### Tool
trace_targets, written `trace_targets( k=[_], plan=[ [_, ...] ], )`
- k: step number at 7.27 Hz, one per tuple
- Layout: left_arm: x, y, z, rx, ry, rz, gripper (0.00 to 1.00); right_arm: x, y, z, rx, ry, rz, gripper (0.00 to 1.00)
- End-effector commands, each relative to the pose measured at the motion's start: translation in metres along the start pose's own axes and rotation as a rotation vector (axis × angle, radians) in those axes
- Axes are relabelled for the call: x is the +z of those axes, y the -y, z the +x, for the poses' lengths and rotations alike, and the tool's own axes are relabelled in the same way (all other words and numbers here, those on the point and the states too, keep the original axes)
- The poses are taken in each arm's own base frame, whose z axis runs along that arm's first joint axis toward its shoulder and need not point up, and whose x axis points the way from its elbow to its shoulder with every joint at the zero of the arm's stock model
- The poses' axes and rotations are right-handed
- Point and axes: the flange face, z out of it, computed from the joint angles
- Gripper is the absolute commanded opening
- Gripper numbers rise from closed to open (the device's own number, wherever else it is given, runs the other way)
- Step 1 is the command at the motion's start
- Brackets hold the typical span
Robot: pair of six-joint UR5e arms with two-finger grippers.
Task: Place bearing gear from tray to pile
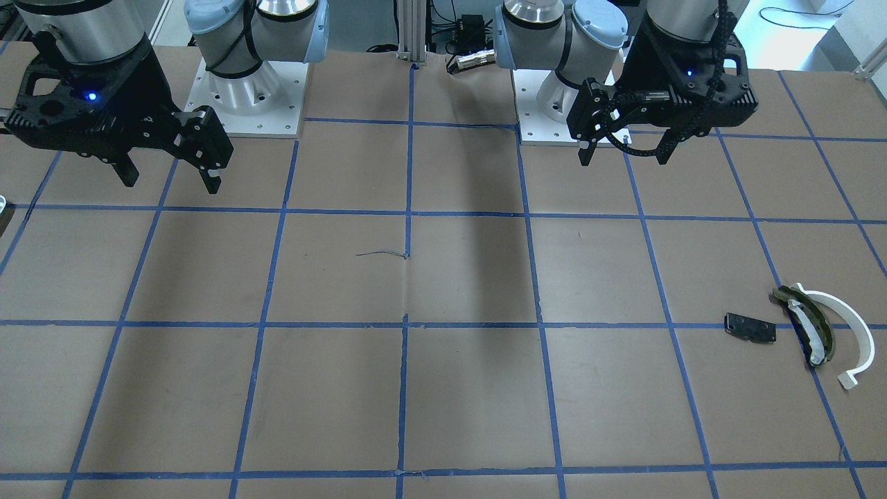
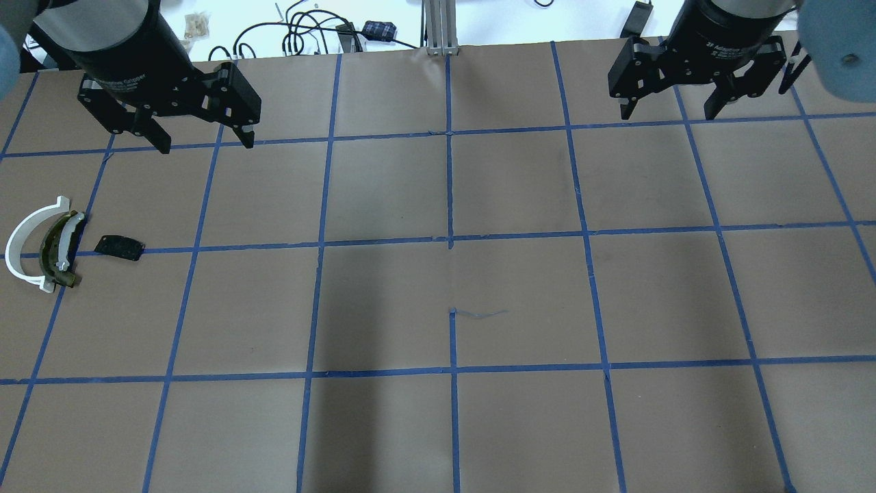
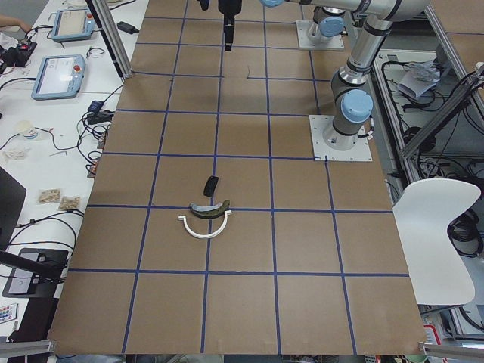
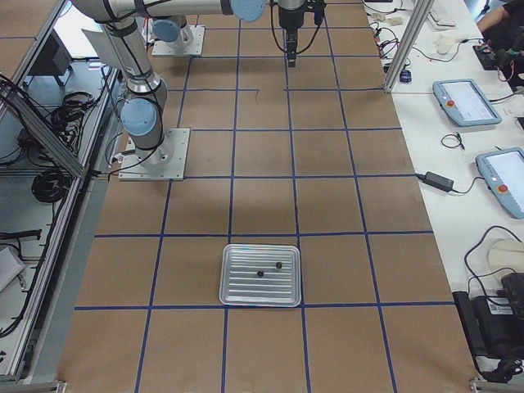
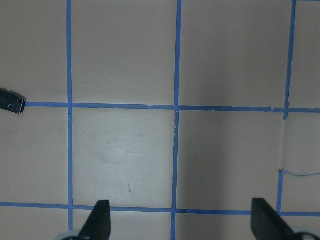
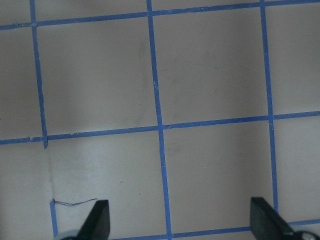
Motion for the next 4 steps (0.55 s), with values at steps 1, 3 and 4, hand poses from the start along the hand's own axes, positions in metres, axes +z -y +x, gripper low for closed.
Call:
trace_targets(
  k=[1,3,4],
  plan=[
    [0.0028,0.0032,-0.0017,-0.003,-0.003,-0.008,1.00,-0.0017,-0.0009,0.0000,0.000,0.001,0.002,1.00],
    [0.0043,0.0093,-0.0014,-0.004,-0.004,-0.019,1.00,-0.0025,-0.0014,0.0000,0.000,0.001,0.004,1.00],
    [0.0044,0.0091,-0.0049,-0.011,-0.006,-0.037,1.00,-0.0024,-0.0015,0.0000,0.000,0.001,0.002,1.00]
  ],
)
